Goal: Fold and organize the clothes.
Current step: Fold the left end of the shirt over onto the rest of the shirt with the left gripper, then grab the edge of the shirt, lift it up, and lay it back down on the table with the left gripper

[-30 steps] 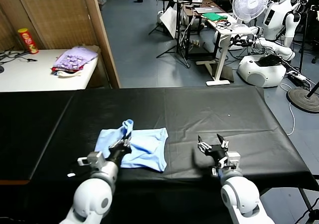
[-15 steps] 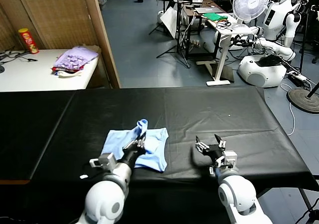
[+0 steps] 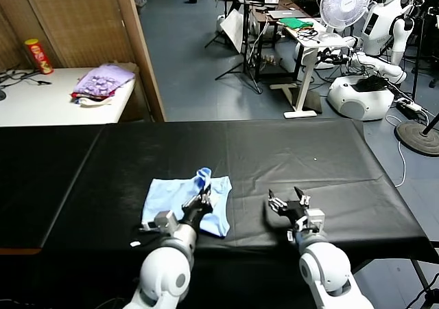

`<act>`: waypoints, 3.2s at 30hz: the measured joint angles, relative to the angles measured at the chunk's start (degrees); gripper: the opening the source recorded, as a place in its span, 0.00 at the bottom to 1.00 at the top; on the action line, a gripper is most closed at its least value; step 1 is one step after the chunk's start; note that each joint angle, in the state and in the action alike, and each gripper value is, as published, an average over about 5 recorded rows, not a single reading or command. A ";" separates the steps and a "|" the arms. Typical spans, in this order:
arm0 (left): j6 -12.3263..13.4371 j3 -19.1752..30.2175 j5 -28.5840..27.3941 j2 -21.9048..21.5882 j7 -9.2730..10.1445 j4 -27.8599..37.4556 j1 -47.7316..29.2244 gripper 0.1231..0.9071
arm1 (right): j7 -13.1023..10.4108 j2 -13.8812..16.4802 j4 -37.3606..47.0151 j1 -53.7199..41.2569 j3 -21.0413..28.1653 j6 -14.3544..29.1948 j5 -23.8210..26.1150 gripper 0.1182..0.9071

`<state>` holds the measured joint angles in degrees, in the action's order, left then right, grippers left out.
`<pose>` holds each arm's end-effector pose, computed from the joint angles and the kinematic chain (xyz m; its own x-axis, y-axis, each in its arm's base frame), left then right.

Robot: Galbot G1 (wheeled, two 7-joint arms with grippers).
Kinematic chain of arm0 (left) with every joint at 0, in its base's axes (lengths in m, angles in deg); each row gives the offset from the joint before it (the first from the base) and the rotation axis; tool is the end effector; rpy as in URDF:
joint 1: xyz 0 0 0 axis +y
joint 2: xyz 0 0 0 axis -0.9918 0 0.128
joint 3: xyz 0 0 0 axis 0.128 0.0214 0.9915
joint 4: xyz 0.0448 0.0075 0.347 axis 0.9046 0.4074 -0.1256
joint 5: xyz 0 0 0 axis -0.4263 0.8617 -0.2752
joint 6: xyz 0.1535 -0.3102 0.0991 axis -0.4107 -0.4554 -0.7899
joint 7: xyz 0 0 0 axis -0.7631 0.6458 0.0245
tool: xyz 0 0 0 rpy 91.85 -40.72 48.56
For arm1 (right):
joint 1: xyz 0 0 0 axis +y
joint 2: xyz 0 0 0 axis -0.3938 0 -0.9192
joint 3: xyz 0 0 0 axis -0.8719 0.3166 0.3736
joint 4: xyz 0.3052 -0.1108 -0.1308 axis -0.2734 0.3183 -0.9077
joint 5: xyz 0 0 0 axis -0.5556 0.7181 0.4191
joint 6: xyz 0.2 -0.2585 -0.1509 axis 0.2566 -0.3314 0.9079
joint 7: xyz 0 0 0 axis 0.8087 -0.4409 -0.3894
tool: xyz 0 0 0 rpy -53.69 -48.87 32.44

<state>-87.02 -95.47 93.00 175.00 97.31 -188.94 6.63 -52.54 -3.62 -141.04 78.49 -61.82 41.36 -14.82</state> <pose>0.2486 -0.0897 -0.2610 -0.9133 0.2456 0.3249 0.0915 0.9010 -0.4240 0.2793 -0.0078 -0.2872 -0.9318 -0.1150 0.3443 -0.1173 0.9930 0.0143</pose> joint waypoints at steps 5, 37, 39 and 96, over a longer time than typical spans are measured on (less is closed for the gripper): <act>1.13 0.68 3.84 0.79 -0.69 -1.94 0.70 0.55 | 1.15 0.57 0.26 -1.24 2.09 -0.32 -0.42 0.86; 4.39 -22.51 15.00 -10.43 -7.74 5.95 4.64 0.86 | 1.48 -0.95 1.66 -6.98 13.45 2.84 5.76 0.86; 4.44 -23.19 18.92 -10.25 -7.91 6.40 4.83 0.86 | 1.48 -0.50 0.79 -6.83 12.19 2.80 4.28 0.86; 4.58 -12.17 -14.11 -21.71 -9.03 -0.90 3.30 0.05 | 1.60 -0.13 -4.15 -0.96 3.85 -2.36 7.47 0.86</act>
<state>-82.44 -107.64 78.89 153.28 88.28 -189.84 9.94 -50.94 -3.75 -145.18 77.52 -57.97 39.01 -7.36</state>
